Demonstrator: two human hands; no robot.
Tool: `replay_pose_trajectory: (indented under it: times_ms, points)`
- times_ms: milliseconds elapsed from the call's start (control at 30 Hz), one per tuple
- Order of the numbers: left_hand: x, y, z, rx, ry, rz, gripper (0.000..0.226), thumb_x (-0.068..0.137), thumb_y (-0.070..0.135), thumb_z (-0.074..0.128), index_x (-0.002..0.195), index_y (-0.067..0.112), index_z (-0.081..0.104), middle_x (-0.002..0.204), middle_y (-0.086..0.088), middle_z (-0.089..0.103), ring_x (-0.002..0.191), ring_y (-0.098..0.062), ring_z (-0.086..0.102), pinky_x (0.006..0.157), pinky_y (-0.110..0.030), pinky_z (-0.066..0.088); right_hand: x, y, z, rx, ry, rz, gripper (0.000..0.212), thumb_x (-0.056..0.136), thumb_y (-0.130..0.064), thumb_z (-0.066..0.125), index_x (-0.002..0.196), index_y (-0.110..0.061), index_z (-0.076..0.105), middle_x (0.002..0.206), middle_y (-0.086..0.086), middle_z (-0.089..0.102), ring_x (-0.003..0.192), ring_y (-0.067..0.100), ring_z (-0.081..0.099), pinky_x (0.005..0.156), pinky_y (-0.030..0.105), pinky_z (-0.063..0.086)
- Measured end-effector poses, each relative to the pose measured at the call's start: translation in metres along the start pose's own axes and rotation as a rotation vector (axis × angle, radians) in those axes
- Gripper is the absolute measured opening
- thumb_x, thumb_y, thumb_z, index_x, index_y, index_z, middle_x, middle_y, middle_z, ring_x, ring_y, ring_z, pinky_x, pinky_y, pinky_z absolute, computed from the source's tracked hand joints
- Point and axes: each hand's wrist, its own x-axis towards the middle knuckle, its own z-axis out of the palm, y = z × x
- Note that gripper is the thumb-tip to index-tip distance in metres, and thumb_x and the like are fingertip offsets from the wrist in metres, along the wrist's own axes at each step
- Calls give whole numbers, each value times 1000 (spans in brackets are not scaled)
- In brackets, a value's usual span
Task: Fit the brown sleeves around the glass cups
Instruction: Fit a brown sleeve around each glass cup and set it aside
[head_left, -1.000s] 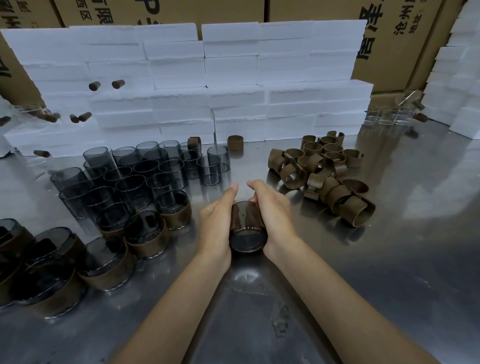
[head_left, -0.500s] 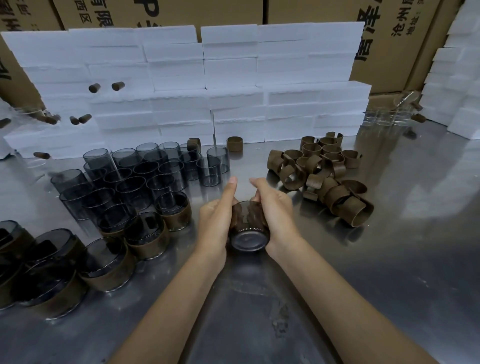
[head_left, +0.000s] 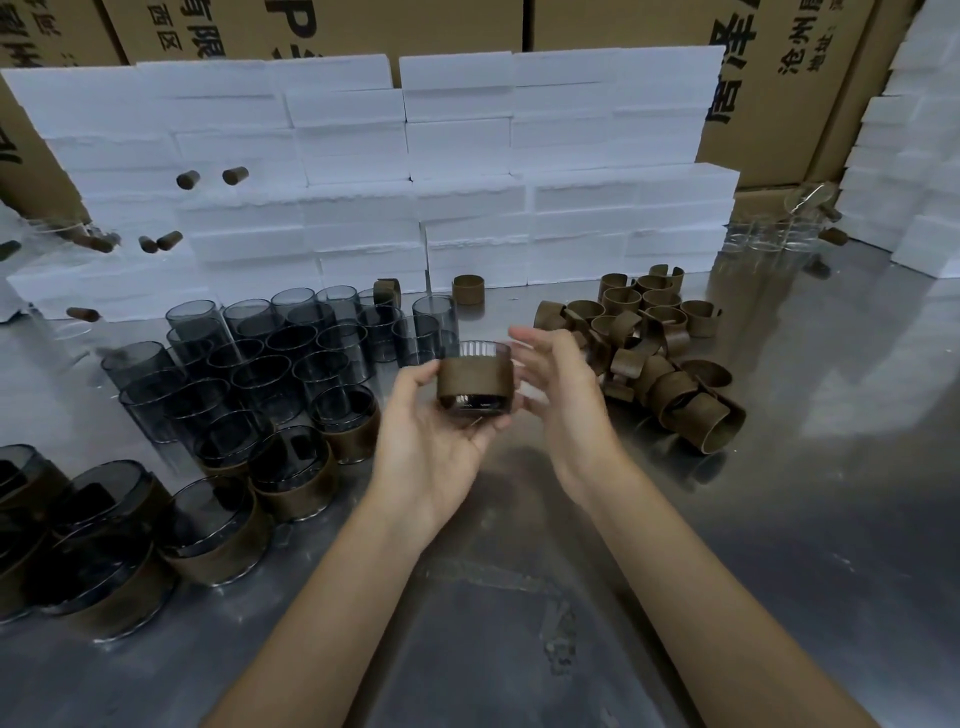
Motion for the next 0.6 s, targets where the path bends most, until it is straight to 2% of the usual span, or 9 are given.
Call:
replay_pose_trajectory:
  times_ms: [33, 100, 200, 300, 433, 500, 533, 567, 600]
  points:
    - [0, 3, -3, -49, -6, 9, 45, 96, 30, 50, 123, -4, 61, 127, -28, 67, 104, -37, 68, 106, -42, 49, -1, 1, 1, -35, -50, 34, 42, 86, -48, 57, 116, -21, 69, 121, 1, 73, 114, 14, 64, 100, 38, 49]
    - [1, 7, -6, -69, 6, 27, 41, 101, 31, 42, 118, -1, 62, 125, -27, 67, 104, -36, 68, 99, -39, 49, -4, 6, 5, -108, -141, 59, 57, 71, -53, 64, 121, -26, 68, 122, -2, 71, 116, 13, 63, 103, 38, 49]
    - [2, 6, -8, -41, 23, 36, 44, 103, 31, 37, 117, -3, 61, 118, -25, 68, 109, -37, 66, 99, -41, 50, -8, 14, 13, -260, -179, -38, 60, 70, -52, 77, 125, -31, 66, 117, -9, 69, 107, 1, 66, 92, 21, 53]
    - [4, 7, -13, -8, 20, 14, 52, 102, 33, 39, 130, -6, 59, 120, -25, 67, 115, -38, 64, 101, -41, 54, -7, 22, 12, -498, -119, -190, 58, 78, -49, 84, 129, -31, 63, 122, -12, 60, 113, 2, 59, 90, 17, 51]
    - [12, 5, -18, 142, 37, 61, 45, 105, 32, 39, 124, -3, 61, 116, -21, 69, 108, -33, 67, 89, -36, 58, -6, 23, 8, -574, 5, -314, 59, 72, -54, 84, 123, -33, 62, 117, -17, 60, 108, -4, 53, 81, 9, 40]
    - [18, -1, -21, 424, 120, 116, 37, 107, 26, 38, 120, 1, 63, 113, -17, 73, 106, -33, 69, 89, -41, 58, -6, 20, 8, -578, 89, -360, 68, 64, -67, 76, 123, -35, 61, 115, -19, 60, 106, -6, 52, 79, 8, 37]
    - [21, -4, -24, 621, 152, 167, 32, 107, 21, 39, 122, 5, 62, 115, -19, 72, 109, -36, 68, 95, -48, 57, -6, 18, 8, -550, 119, -369, 72, 61, -72, 72, 123, -36, 61, 116, -19, 61, 106, -5, 53, 79, 10, 38]
    - [22, -8, -26, 797, 156, 224, 28, 107, 14, 41, 126, 9, 61, 119, -21, 71, 114, -37, 67, 101, -53, 53, -6, 16, 8, -510, 137, -374, 73, 60, -73, 70, 122, -37, 61, 116, -18, 62, 106, -4, 55, 80, 12, 40]
    - [21, -11, -26, 954, 110, 300, 29, 105, 8, 44, 130, 12, 59, 122, -18, 71, 118, -33, 66, 106, -52, 50, -7, 14, 9, -471, 138, -378, 72, 59, -72, 71, 121, -37, 61, 115, -18, 64, 106, -2, 58, 82, 13, 42]
